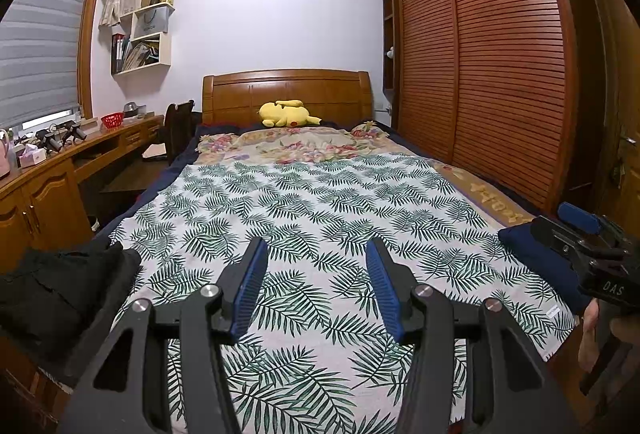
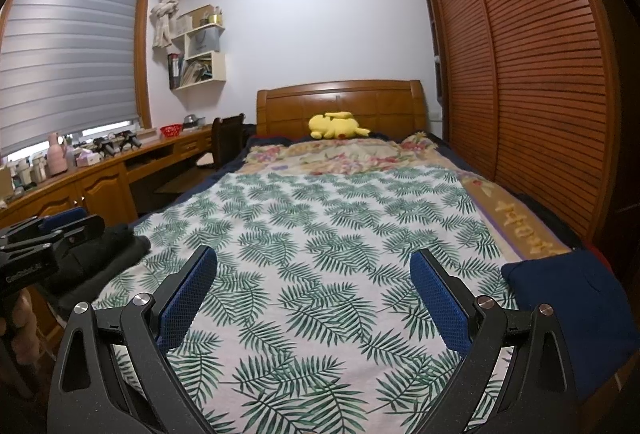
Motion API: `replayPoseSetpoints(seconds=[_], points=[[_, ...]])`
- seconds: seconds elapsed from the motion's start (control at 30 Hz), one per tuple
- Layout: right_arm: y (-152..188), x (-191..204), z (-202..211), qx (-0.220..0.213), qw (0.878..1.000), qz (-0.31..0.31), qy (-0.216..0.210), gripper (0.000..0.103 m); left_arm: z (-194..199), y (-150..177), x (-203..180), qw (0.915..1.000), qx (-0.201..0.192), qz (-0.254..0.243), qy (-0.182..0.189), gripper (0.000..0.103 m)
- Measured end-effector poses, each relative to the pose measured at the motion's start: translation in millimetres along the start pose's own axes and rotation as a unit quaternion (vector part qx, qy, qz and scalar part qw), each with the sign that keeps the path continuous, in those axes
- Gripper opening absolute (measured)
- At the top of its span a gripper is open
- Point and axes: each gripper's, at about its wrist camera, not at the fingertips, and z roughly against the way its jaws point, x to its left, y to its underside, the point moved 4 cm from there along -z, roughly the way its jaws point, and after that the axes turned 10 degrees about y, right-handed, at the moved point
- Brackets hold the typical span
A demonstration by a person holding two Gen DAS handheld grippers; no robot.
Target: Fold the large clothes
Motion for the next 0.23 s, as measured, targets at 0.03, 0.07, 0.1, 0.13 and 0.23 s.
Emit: replayPoseSetpoints(seconds=[0.03, 0.07, 0.1, 0.13, 0.23], points=[[-0.1, 0.3, 0.2, 0.000, 1.000, 0.000, 0.000, 0.099, 1.0, -1.2, 0.1, 1.0000, 0.000, 0.000, 0.000, 0.050], [0.0, 0.3, 0.3, 0.000, 1.000, 0.000, 0.000, 0.099, 0.9, -1.8, -0.1, 1.0000, -0.001, -0.001, 0.000, 0.050], [0.1, 0.4, 0.6, 0.000, 1.000, -0.001, 0.000, 0.099, 1.3, -1.9, -0.2, 1.0000, -0.001, -0.001, 0.000, 0.050], [0.2, 0.3, 0.4, 0.000, 1.000, 0.000, 0.000, 0.099, 1.6, -2.7, -0.5, 1.0000, -0.002, -0.001, 0.000, 0.050], [0.2, 0.5, 0.6, 0.000, 1.000, 0.000, 0.000, 0.099, 3.7, -4.5, -0.6, 1.0000, -0.003, -0.002, 0.001, 0.050]])
